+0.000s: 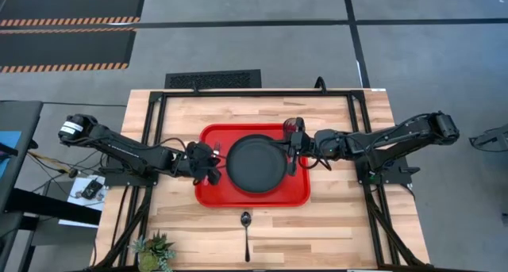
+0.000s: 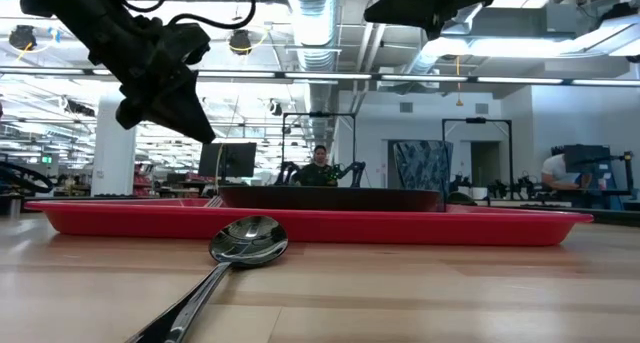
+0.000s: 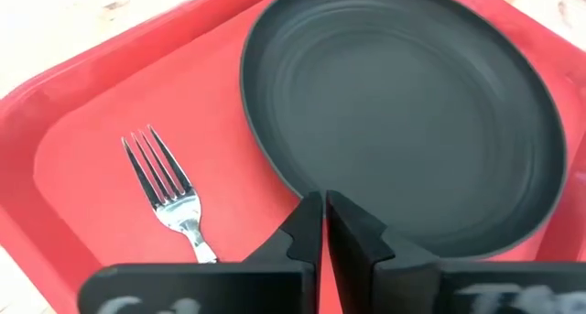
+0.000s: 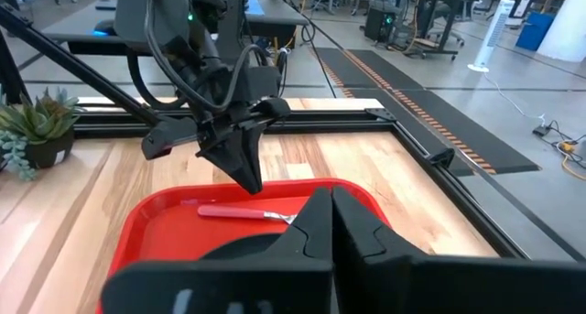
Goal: Pick and place plate/cup/fork/spoon on tray
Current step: Put the pink fork on the red serving tray to the left of the black plate
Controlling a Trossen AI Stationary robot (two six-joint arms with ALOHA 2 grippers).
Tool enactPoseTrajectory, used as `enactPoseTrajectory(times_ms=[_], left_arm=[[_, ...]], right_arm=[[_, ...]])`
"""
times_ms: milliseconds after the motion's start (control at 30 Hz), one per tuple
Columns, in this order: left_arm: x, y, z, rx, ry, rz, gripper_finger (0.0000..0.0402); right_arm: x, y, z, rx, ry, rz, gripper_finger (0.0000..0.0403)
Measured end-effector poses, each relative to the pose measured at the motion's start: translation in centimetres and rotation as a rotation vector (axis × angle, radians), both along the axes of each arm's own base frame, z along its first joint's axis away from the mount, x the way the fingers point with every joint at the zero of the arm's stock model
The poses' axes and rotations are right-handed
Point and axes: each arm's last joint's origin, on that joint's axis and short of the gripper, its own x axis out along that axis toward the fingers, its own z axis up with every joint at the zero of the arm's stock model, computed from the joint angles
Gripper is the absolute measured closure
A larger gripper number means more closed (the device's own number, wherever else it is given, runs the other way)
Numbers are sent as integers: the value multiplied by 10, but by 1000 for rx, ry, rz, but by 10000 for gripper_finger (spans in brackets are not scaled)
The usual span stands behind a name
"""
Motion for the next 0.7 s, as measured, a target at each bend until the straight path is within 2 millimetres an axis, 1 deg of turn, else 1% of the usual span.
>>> enactPoseTrajectory(times_ms=[267,700], left_arm=[[-6,-8,-8,-10,18,-24,401],[-6,-10,-9,-50,15,-29,401]], right_arm=[[0,0,0,0,0,0,394],[0,0,0,-2,1,2,394]])
